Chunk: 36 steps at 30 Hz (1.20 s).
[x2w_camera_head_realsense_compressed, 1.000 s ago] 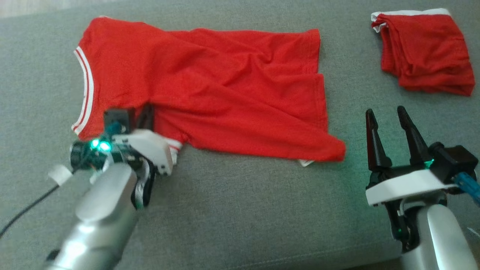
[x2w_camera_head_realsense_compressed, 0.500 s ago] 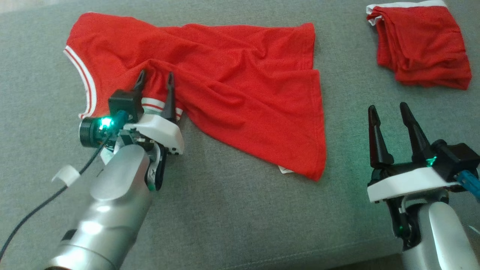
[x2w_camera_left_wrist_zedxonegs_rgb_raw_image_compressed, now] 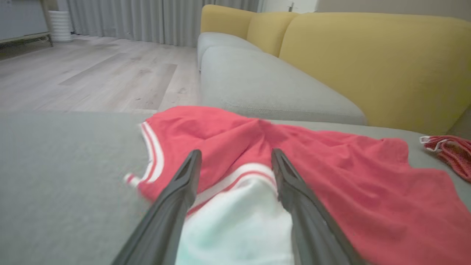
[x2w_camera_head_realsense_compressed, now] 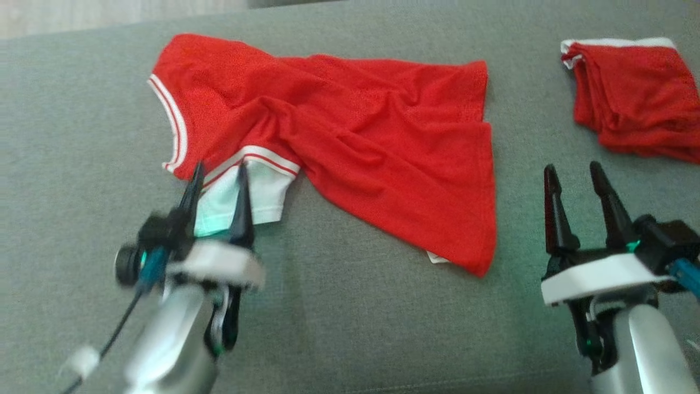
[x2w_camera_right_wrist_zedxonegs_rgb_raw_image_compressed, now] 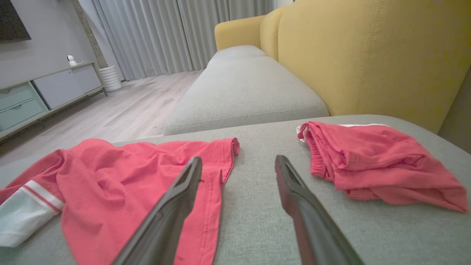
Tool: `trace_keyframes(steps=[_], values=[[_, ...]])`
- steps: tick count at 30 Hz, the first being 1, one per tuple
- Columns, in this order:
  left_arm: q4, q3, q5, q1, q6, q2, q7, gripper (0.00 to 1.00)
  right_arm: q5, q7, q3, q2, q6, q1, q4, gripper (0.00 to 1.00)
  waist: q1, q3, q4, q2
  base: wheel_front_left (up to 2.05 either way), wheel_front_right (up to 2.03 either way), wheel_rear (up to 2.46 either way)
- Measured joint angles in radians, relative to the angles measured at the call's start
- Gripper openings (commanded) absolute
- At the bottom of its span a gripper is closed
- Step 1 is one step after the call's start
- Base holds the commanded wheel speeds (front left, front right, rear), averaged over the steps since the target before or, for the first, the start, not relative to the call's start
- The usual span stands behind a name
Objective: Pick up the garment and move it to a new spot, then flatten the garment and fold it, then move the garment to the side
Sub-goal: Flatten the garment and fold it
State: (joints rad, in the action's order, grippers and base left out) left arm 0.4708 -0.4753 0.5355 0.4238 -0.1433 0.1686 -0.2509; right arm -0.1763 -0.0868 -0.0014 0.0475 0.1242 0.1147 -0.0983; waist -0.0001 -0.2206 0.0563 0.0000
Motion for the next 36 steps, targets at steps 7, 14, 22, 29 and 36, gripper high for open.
trace_keyframes(steps=[7,14,22,29,36], values=[[-0.141,0.066,0.011,-0.249,-0.037,0.026,0.000,1.00,0.000,0.000,-0.001,0.000,0.000,-0.061,-0.022,1.00,-0.0001,0.050,-0.033,0.0000,0.00,0.00,0.00],[-0.192,0.099,0.021,-0.325,-0.033,0.017,0.000,1.00,0.026,0.000,-0.003,0.000,0.000,-0.082,-0.036,1.00,-0.0001,0.090,-0.048,0.0000,0.00,0.00,0.00],[-0.199,0.126,0.021,-0.382,0.008,-0.004,0.000,1.00,0.060,-0.003,0.002,0.000,0.000,-0.150,-0.067,1.00,-0.0001,0.143,-0.040,0.0000,0.00,0.00,0.00],[-0.182,0.143,0.021,-0.416,0.028,-0.016,0.000,1.00,0.072,-0.021,0.038,0.000,0.000,-0.147,-0.085,1.00,-0.0001,0.187,-0.023,0.0000,0.00,0.00,0.00],[-0.177,0.144,0.021,-0.416,0.030,-0.019,0.000,1.00,0.072,-0.038,0.060,0.000,0.000,-0.139,-0.111,1.00,0.0000,0.203,-0.019,0.0000,0.00,0.00,0.00]])
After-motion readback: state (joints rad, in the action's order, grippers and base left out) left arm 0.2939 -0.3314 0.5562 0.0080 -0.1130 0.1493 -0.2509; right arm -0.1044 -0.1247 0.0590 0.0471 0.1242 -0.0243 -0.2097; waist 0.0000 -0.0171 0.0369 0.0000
